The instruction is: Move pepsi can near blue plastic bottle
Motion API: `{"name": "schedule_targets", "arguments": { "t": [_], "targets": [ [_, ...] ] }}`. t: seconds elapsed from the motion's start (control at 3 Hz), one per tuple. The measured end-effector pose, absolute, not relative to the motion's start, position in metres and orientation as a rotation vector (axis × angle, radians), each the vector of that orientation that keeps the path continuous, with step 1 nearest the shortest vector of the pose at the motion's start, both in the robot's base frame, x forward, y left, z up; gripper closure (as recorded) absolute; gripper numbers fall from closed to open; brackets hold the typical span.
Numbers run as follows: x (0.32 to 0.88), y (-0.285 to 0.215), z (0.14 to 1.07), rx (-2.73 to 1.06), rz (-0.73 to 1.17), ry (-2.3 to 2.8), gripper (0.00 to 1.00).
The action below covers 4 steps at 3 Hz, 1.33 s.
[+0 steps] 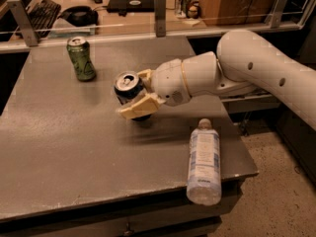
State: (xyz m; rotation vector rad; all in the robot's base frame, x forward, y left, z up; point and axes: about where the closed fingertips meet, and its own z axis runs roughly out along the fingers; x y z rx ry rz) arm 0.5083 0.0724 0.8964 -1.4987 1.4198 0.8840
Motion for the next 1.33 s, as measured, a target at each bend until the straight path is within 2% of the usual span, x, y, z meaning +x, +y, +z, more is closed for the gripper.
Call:
{"name": "schedule_targets", "arguments": {
  "t": [0.33, 0.67, 1.33],
  "targets": [
    [0.517, 0.007, 0.892, -1.447, 0.839, 1.498, 1.0],
    [0.52, -0.035, 0.889, -1.398, 0.831, 1.56, 0.84],
    [0.531, -0.053, 0.881, -1.34, 0.863, 1.592, 0.38]
  ]
}}
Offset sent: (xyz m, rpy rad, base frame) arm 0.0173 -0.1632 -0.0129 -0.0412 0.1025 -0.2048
